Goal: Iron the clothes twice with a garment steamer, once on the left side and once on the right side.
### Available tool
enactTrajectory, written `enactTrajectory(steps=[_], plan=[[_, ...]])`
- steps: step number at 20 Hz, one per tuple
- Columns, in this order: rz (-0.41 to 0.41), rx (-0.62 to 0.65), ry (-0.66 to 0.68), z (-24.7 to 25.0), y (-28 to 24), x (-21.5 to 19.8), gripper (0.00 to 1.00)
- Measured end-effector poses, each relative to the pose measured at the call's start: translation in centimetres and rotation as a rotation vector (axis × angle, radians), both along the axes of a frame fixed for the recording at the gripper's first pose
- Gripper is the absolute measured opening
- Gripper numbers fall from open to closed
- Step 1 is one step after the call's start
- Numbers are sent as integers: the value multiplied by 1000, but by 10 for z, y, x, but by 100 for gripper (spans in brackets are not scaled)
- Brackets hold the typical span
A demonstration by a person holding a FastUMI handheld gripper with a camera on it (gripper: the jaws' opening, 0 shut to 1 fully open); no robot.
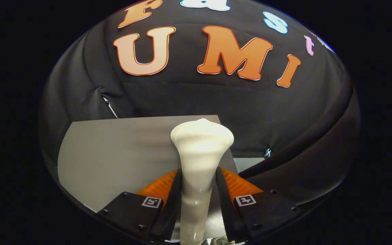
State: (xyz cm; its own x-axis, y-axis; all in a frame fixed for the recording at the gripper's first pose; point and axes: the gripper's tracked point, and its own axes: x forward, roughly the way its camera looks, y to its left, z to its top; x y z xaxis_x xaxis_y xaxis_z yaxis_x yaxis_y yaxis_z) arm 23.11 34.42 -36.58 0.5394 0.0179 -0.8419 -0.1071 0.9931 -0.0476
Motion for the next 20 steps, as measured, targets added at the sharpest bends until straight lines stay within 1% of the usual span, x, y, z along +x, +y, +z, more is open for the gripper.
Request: enactTrajectory(steps=[2, 5, 6, 8, 10, 14, 20], plan=[[8, -9, 3, 0, 0, -2, 63], [20, 3, -19, -3, 6, 2, 57], [24, 0, -40, -4, 9, 0, 50], [51, 7, -65, 3, 17, -2, 43], [64, 33, -108, 19, 24, -4, 42], [70, 87, -252, 59, 23, -12, 42], [89, 162, -489, 113, 8, -61, 42]])
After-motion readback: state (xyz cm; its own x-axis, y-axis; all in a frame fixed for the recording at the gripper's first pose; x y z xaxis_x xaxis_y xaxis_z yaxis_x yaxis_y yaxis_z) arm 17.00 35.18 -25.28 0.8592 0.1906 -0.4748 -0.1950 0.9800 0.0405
